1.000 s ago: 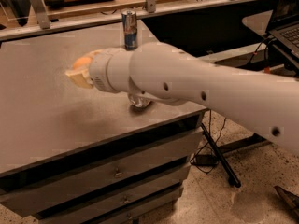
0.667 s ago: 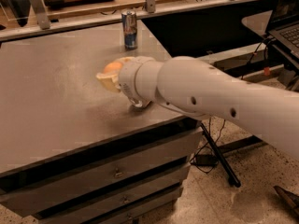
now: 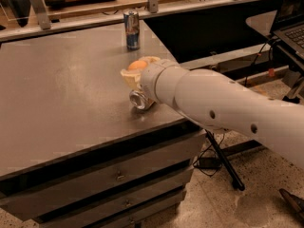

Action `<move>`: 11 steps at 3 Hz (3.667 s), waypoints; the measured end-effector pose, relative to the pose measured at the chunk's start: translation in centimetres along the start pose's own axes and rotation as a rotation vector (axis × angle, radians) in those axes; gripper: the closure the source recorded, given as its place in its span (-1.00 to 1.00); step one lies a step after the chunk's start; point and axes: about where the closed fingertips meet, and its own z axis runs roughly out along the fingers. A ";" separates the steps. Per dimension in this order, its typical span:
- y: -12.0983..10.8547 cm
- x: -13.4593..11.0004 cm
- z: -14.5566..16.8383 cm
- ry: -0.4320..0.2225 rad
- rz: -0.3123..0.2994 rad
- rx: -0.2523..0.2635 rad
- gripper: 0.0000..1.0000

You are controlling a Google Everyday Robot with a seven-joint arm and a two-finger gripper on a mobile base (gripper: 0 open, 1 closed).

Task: Move orange near redbull can

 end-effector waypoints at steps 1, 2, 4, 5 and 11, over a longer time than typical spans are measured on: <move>-0.2 -0.4 0.3 -0.014 -0.001 0.018 1.00; -2.4 -3.0 1.6 -0.066 -0.030 0.070 1.00; -8.4 -2.6 3.1 -0.034 -0.009 0.121 1.00; -10.8 -2.8 4.3 -0.026 -0.008 0.095 1.00; -15.5 2.9 14.5 0.155 -0.049 -0.178 1.00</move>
Offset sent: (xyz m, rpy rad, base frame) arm 0.0625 -0.0032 0.0517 0.0213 -0.1495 -0.0897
